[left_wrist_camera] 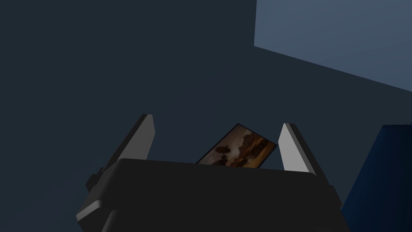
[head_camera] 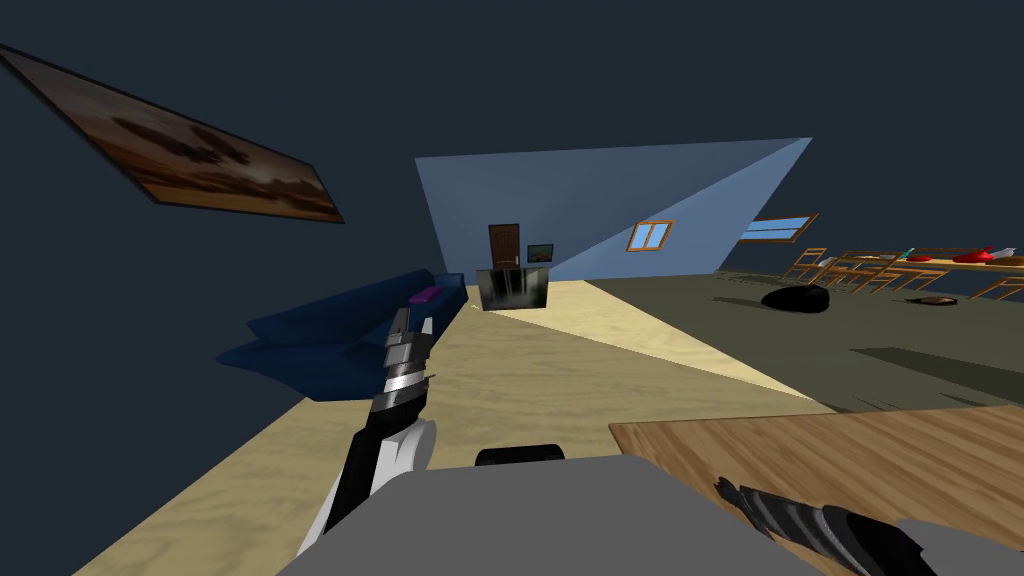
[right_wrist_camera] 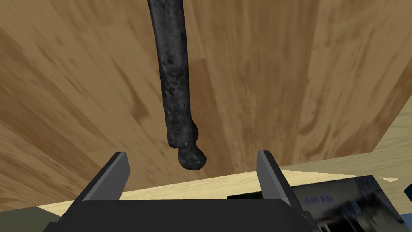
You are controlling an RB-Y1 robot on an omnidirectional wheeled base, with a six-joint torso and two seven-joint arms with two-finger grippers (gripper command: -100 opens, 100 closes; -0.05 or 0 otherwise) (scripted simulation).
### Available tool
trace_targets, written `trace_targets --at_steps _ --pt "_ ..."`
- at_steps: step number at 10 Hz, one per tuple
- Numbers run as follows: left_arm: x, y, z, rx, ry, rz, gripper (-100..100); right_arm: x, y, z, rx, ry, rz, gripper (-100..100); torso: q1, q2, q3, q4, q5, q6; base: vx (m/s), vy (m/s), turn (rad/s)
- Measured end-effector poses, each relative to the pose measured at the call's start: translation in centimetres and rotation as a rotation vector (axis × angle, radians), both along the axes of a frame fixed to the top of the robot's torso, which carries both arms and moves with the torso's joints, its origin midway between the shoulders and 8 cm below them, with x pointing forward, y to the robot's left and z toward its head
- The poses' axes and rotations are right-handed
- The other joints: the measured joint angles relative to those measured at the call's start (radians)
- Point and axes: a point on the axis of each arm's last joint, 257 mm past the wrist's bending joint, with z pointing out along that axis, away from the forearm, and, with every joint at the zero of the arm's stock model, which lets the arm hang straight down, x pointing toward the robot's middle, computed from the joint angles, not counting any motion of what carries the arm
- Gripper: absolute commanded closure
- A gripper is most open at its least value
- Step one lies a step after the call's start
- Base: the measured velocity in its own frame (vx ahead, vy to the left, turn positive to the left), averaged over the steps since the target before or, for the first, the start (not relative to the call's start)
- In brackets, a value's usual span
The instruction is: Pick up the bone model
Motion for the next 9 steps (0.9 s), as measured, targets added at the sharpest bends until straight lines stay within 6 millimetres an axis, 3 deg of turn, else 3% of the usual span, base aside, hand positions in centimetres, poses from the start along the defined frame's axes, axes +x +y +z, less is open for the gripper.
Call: trace_targets --at_steps 2,5,6,7,9 --pt "0.0 0.0 0.0 0.000 0.000 0.000 0 -4.2 -0.4 -1.1 -0.013 0.091 0.032 -100 0.000 0.001 0.000 0.000 0.000 0.000 -0.014 0.007 0.019" --pt "0.0 0.0 0.0 0.000 0.000 0.000 0 -8.2 0.0 -1.8 -0.022 0.165 0.056 -100 0.000 0.000 0.000 0.000 0.000 0.000 -0.006 0.004 0.011" --pt "0.0 0.0 0.0 0.000 0.000 0.000 0 -8.3 0.0 -1.9 -0.021 0.167 0.057 0 0.000 0.000 0.000 0.000 0.000 0.000 0.000 0.000 0.000" --pt "0.0 0.0 0.0 0.000 0.000 0.000 0 -8.3 0.0 -1.9 -0.021 0.167 0.057 -100 0.000 -0.001 0.000 0.000 0.000 0.000 0.010 -0.022 0.058" --pt "0.0 0.0 0.0 0.000 0.000 0.000 0 -9.1 0.9 -3.2 -0.017 0.168 0.047 -100 -0.003 -0.002 -0.001 0.000 -0.001 0.000 0.018 -0.050 0.061"
